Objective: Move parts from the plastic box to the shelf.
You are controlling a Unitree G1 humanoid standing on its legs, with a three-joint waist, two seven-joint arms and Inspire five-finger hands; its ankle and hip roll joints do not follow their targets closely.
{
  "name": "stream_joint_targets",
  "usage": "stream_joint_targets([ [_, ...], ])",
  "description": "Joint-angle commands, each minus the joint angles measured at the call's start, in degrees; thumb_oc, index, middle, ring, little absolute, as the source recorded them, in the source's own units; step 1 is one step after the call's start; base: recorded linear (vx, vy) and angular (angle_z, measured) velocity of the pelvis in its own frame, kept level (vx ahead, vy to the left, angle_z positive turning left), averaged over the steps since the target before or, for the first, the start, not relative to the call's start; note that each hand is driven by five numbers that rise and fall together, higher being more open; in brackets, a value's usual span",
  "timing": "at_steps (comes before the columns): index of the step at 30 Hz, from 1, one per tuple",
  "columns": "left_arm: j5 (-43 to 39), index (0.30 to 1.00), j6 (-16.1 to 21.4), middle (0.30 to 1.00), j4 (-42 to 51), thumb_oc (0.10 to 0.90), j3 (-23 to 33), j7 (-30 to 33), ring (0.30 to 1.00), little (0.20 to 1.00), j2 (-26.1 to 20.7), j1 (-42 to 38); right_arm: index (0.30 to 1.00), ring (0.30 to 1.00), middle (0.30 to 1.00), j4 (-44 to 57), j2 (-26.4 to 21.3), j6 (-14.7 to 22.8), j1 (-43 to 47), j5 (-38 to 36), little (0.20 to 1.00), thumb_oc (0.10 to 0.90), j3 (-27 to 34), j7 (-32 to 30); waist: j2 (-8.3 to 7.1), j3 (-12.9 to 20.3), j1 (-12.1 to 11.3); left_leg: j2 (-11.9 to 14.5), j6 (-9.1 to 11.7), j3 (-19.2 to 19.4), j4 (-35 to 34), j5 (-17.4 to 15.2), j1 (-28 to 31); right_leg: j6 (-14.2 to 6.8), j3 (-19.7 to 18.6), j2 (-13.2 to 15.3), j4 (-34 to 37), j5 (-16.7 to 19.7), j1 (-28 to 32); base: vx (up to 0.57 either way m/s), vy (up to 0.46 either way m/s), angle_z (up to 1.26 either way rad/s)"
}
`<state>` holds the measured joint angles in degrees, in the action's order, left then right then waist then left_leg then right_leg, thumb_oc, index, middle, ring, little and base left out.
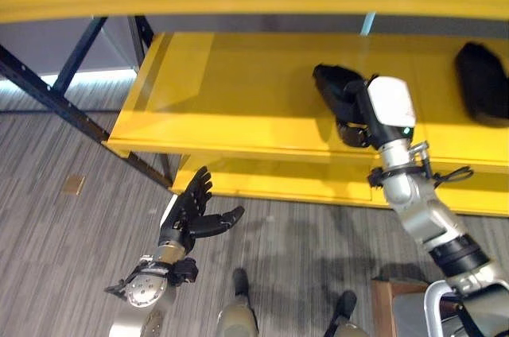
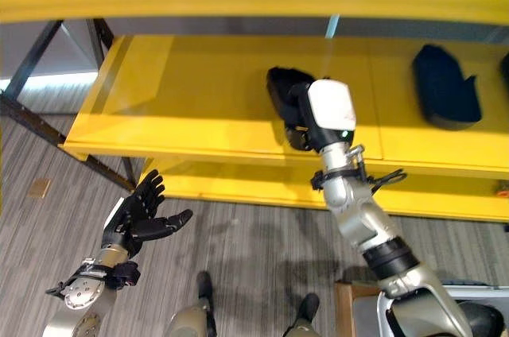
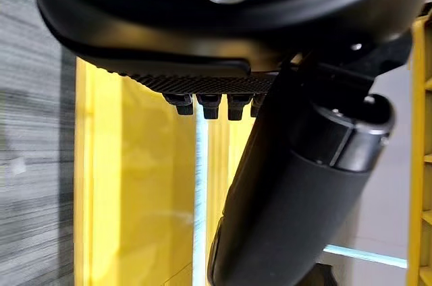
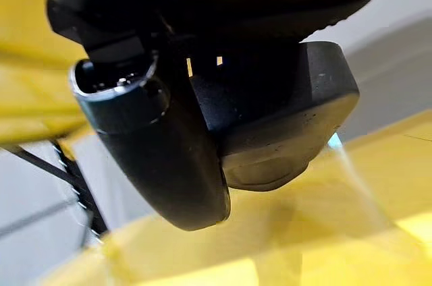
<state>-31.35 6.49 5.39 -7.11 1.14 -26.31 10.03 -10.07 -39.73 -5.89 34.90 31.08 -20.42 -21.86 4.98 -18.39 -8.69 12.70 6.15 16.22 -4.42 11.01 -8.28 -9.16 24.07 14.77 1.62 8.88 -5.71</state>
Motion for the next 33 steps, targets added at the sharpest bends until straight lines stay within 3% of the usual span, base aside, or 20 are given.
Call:
stream_joint_targets([
  [1, -1.8, 1.000, 8.8, 1.000, 10.2, 0.900, -0.1, -2.9, 1.000, 1.000, -4.7, -6.6, 0.300, 0.300, 0.300, 2.6, -4.3, -0.2, 17.3, 3.5, 0.300, 0.400, 4.1, -9.0, -1.47, -4.3, -1.8, 3.0, 2.0, 2.2, 0.1, -2.3, 2.2, 2.0, 4.8, 1.1, -8.6, -5.9, -3.2, 0.01, 0.003, 0.07],
  [7, -4.3, 1.000, 10.7, 1.000, 10.9, 0.900, -2.3, -1.3, 1.000, 1.000, -6.1, -10.0, 0.300, 0.300, 0.300, -6.4, -7.8, -3.5, 28.0, 4.6, 0.300, 0.400, -0.2, -11.4, -0.01, -8.4, -2.2, 2.6, 2.3, 1.0, 0.3, -0.6, -2.3, 3.1, 3.3, 0.6, -12.5, -7.7, -8.2, 0.00, 0.009, 0.02],
  [14, -4.9, 1.000, 10.0, 1.000, 11.0, 0.900, -3.4, -0.5, 1.000, 1.000, -7.2, -13.1, 0.300, 0.300, 0.300, -14.3, -9.2, -9.1, 36.2, 6.2, 0.300, 0.400, -5.7, -12.5, -0.05, -11.3, -3.1, 3.2, 2.8, -0.4, 1.0, 1.0, -6.4, 4.2, 2.8, 0.2, -16.3, -9.2, -12.2, 0.01, -0.060, 0.04],
  [25, -4.5, 1.000, 10.0, 1.000, 9.9, 0.900, -5.9, 0.7, 1.000, 1.000, -7.7, -16.2, 0.300, 0.300, 0.300, -23.5, -7.8, -13.6, 43.9, 4.5, 0.300, 0.400, -12.2, -13.7, -0.70, -11.4, -3.0, 4.0, 3.7, -0.1, 0.9, 1.8, -9.1, 4.4, 2.6, -0.6, -16.3, -9.3, -14.8, -0.01, -0.024, 0.00],
  [33, -3.7, 1.000, 9.9, 1.000, 9.6, 0.900, -6.3, 1.9, 1.000, 1.000, -6.9, -16.8, 0.300, 0.300, 0.300, -25.6, -5.6, -18.2, 44.1, 1.3, 0.300, 0.400, -12.6, -11.2, -0.48, -11.4, -2.7, 4.2, 3.8, 0.6, 1.1, 1.7, -8.9, 4.0, 2.5, -0.2, -16.5, -9.3, -15.0, 0.00, 0.000, 0.00],
])
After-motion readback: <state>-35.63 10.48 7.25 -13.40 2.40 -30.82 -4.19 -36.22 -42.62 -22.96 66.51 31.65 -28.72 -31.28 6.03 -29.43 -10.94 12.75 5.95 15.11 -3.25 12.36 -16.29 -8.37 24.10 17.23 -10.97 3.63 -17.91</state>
